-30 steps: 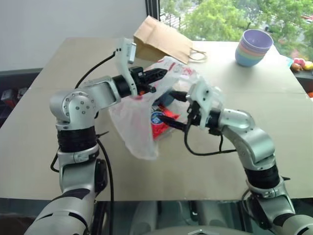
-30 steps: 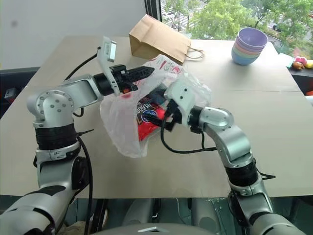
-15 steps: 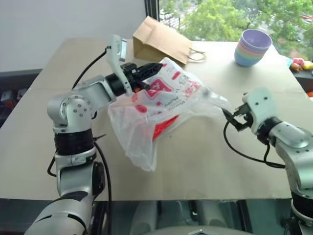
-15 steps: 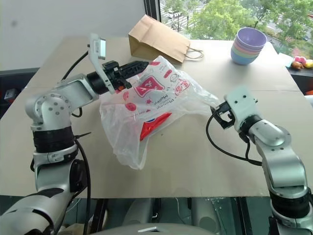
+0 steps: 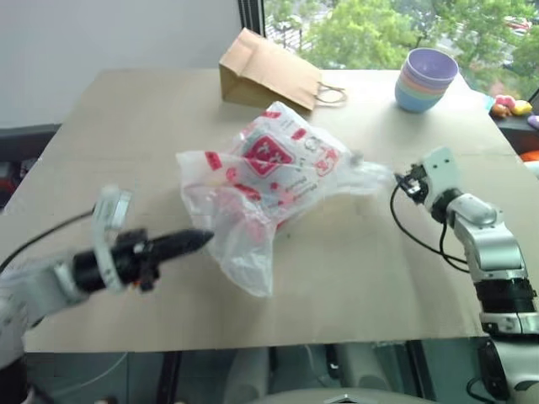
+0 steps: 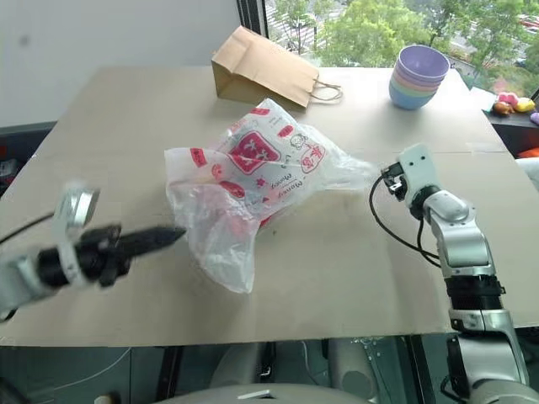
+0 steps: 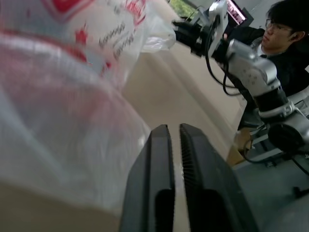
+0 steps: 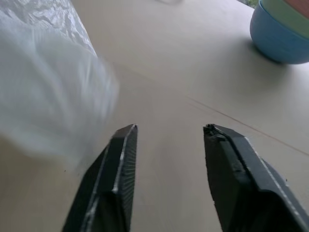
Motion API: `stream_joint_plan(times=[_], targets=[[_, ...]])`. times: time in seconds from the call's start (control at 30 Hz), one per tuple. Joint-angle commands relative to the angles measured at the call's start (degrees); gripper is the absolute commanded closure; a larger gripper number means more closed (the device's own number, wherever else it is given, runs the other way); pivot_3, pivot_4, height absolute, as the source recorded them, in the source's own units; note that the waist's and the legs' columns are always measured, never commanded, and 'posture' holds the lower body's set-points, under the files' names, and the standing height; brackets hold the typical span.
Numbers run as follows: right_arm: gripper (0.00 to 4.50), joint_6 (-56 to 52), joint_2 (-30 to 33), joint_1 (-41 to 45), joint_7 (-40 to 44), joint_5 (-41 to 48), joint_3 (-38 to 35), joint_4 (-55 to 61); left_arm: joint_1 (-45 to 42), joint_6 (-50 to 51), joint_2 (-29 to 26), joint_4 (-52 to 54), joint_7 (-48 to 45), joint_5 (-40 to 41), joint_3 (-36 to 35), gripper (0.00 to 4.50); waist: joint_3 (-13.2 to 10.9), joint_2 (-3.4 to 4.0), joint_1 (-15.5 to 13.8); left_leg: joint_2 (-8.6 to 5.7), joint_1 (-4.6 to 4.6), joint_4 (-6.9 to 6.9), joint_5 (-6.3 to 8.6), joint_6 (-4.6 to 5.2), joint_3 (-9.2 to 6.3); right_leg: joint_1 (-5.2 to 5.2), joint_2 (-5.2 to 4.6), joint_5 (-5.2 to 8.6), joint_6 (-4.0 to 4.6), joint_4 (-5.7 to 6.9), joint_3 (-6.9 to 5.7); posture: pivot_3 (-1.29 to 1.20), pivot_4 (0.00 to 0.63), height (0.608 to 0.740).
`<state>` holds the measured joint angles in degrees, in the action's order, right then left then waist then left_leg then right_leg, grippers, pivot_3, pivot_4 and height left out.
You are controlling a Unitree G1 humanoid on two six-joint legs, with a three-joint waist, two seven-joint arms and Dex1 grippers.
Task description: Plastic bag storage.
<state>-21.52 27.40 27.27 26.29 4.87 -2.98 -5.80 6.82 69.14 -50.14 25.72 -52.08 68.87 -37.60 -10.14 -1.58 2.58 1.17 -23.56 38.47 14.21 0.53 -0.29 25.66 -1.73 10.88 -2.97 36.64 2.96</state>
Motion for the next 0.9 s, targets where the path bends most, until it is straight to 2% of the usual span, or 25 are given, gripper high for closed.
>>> stream_joint_plan(times=[0.03, 0.07, 0.13, 0.17, 0.27, 0.3, 0.37, 0.5, 0.57, 0.77, 0.9], targets=[[4.23, 1.6, -1.3, 1.5, 1.1, 1.4, 0.3, 2.5, 5.1, -6.7, -0.1, 6.4, -3.8, -3.8, -0.1, 2.56, 0.0, 0.03, -0.2, 0.01, 0.00, 0.02, 0.00, 0.00, 0.00, 0.00, 0.02, 0.01, -0.01, 0.00, 0.00, 0.00, 0.150, 0.740], [4.50, 1.3, -2.0, 1.7, 0.9, 1.3, 0.8, 2.8, 6.2, -8.4, 0.3, 6.8, -4.1, -5.2, 0.5, 2.20, 0.0, 0.07, -0.2, 0.02, 0.05, 0.02, 0.00, 0.00, 0.04, -0.03, 0.01, 0.01, -0.01, 0.00, 0.02, 0.00, 0.150, 0.740], [4.50, 1.4, -2.0, 1.6, 1.3, 0.4, 1.9, 3.1, 9.4, -12.6, 1.6, 9.6, -3.7, -9.6, 3.8, 1.33, 0.0, 0.06, -0.3, 0.01, 0.08, 0.00, 0.00, -0.01, 0.11, -0.05, -0.01, 0.00, 0.02, 0.01, 0.09, 0.00, 0.150, 0.740], [4.50, 1.0, -1.3, 1.5, 1.7, 0.1, 2.2, 3.7, 11.2, -12.7, 1.9, 11.9, -3.4, -9.1, 4.8, 0.83, 0.0, 0.07, -0.3, 0.01, 0.08, 0.00, 0.00, -0.01, 0.12, -0.05, -0.01, -0.04, 0.09, 0.01, 0.08, 0.00, 0.150, 0.740], [4.50, -3.5, -0.7, 2.1, 3.1, 1.8, 2.4, 7.2, 15.4, -16.1, 0.4, 12.9, -6.6, -12.7, 6.7, 0.83, 0.0, 0.07, -0.3, 0.02, 0.00, 0.00, 0.00, -0.01, 0.11, 0.02, -0.01, -0.10, 0.21, 0.00, 0.08, 0.00, 0.150, 0.740], [3.97, -4.4, 0.1, 1.0, 4.0, 2.1, 2.3, 8.7, 16.4, -17.8, 0.8, 12.6, -6.5, -14.8, 7.9, 0.79, 0.0, 0.08, -0.3, 0.02, 0.01, -0.01, 0.00, -0.01, 0.10, 0.02, 0.00, -0.10, 0.21, 0.00, 0.07, 0.00, 0.150, 0.740], [3.23, -6.9, 1.4, -1.4, 4.1, 2.1, 1.8, 12.8, 17.9, -20.3, 1.5, 12.4, -6.7, -17.2, 9.6, 0.79, 0.0, 0.12, -0.4, 0.04, 0.03, -0.01, 0.00, -0.01, 0.11, 0.01, 0.02, -0.02, 0.11, 0.00, 0.07, 0.00, 0.150, 0.740], [1.24, -16.4, 2.7, -4.4, 3.6, 6.6, -2.0, 23.4, 17.0, -21.6, 2.3, 11.5, -5.4, -17.4, 11.4, 0.79, 0.0, 0.10, -0.4, 0.03, 0.02, -0.01, 0.01, 0.00, 0.11, 0.00, 0.01, 0.04, 0.03, -0.02, 0.06, 0.00, 0.150, 0.740], [0.53, -21.7, 4.0, -5.8, 5.0, 10.4, -4.1, 28.9, 16.1, -22.0, 2.3, 11.4, -5.0, -17.9, 12.9, 0.79, 0.0, 0.14, -0.5, 0.06, 0.03, 0.00, 0.01, 0.00, 0.11, 0.01, 0.02, 0.05, 0.00, -0.01, 0.06, 0.00, 0.150, 0.740], [0.53, -31.7, 7.0, -8.7, 5.0, 17.3, -9.1, 37.4, 11.8, -22.7, 2.9, 9.6, -2.9, -19.1, 17.6, 0.79, 0.1, 0.10, -0.4, 0.06, 0.05, 0.00, 0.01, 0.00, 0.11, -0.01, 0.04, 0.06, 0.00, 0.00, 0.05, 0.00, 0.150, 0.740], [0.53, -36.0, 6.7, -10.5, 5.5, 21.6, -7.8, 41.7, 8.5, -22.5, 3.2, 8.7, -1.6, -20.7, 22.9, 0.79, 0.1, 0.11, -0.3, 0.08, 0.06, 0.00, 0.01, 0.00, 0.12, 0.00, 0.07, 0.06, 0.00, 0.00, 0.07, 0.00, 0.150, 0.740]])
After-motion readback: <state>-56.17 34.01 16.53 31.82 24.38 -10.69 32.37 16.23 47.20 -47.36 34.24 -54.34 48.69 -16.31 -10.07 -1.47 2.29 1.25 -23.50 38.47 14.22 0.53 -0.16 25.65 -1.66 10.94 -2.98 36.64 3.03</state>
